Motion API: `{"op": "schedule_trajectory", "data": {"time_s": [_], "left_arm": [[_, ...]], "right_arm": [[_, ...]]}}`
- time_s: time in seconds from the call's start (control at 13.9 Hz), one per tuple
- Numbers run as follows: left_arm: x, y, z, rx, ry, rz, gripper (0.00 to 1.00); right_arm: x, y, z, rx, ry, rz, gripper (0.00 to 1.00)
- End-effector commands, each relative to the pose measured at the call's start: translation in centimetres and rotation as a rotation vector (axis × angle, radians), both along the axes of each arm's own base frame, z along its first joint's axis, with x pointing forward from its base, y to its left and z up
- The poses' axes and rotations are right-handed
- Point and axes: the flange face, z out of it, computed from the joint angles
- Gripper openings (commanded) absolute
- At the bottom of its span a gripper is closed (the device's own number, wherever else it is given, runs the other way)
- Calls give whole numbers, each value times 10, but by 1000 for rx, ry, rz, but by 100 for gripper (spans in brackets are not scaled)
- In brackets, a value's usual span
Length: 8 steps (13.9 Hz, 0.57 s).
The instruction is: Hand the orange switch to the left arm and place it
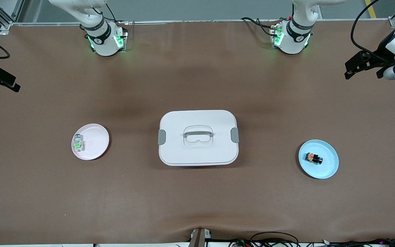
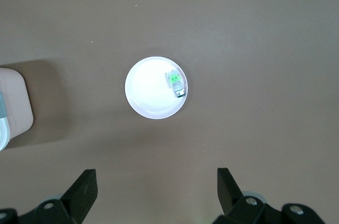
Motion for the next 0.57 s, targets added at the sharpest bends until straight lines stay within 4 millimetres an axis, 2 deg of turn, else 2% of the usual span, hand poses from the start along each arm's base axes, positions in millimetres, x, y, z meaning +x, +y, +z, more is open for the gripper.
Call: {"op": "schedule_trajectory", "data": {"time_s": [0.0,0.22,0.5], "left_arm": [[5,3,7,0,-2,-1,100],[7,1,6,3,2,-4,100],[6,0,6,5,5,-7,100]], "right_arm": [[-8,2,8,4,-3,-7,100],[-9,8,8,4,1,6,100],[-6,10,21,2,-34,9,100]]}}
